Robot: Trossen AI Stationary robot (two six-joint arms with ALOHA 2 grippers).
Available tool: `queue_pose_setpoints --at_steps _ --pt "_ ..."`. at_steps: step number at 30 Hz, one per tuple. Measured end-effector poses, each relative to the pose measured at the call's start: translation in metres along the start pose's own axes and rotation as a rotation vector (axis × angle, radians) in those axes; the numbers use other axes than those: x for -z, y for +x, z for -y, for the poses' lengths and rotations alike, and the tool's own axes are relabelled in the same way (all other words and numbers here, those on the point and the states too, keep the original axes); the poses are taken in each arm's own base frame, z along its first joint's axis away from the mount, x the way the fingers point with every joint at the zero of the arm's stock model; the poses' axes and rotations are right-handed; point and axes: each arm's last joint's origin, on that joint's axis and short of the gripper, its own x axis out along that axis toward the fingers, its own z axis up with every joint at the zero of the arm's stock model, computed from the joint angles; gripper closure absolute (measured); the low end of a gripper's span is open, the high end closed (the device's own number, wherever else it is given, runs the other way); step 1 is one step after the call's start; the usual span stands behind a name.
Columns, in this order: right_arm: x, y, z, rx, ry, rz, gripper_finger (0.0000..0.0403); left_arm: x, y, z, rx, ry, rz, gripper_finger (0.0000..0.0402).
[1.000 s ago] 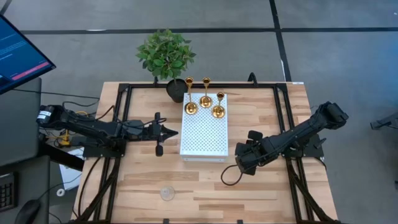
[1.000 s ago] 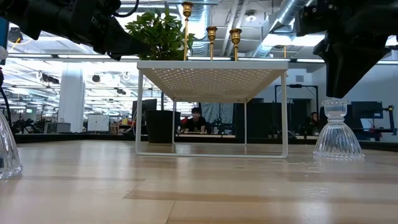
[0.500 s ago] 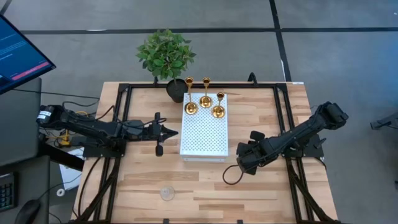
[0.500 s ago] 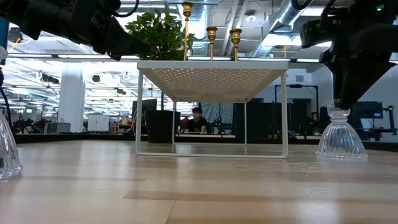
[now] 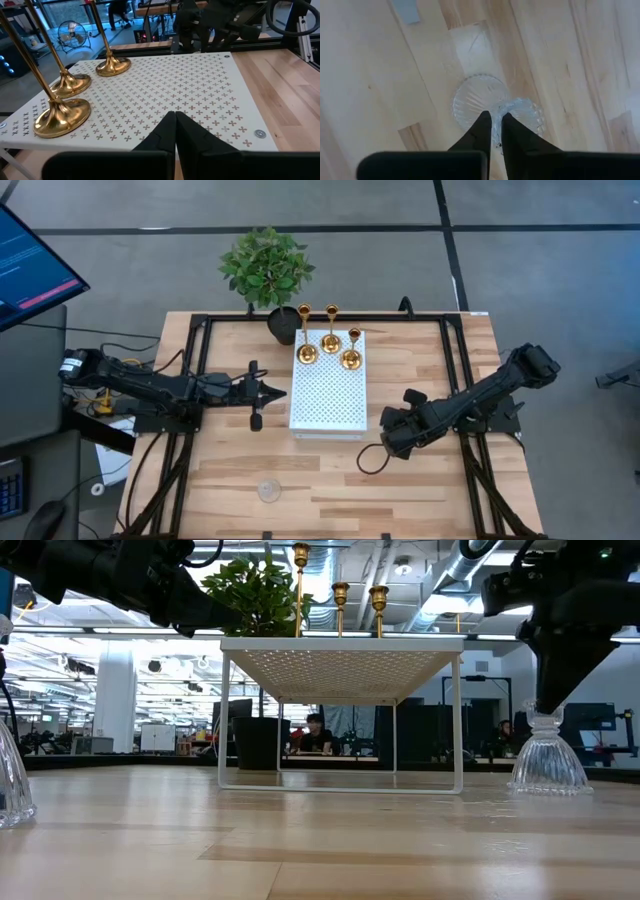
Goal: Pick & Place candle stick holders
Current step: Put the top transparent candle holder on the shelf
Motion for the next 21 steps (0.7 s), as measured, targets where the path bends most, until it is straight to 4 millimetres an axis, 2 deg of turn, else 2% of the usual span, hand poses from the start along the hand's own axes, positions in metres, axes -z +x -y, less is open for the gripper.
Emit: queue_pose_setpoints --at_steps 10,15,21 --pt "0.002 -0.006 0.005 0.029 0.043 -0.016 0.0399 0.000 0.000 0.000 0.000 0.000 0.000 0.0395" --pt "-0.004 -0.028 0.009 -0.009 0.060 0.015 0.0401 0.000 0.000 0.000 0.000 0.000 0.000 0.0395" --pt "-0.012 -0.060 0.021 0.056 0.044 0.027 0.0402 0.000 0.000 0.000 0.000 0.000 0.000 0.0395"
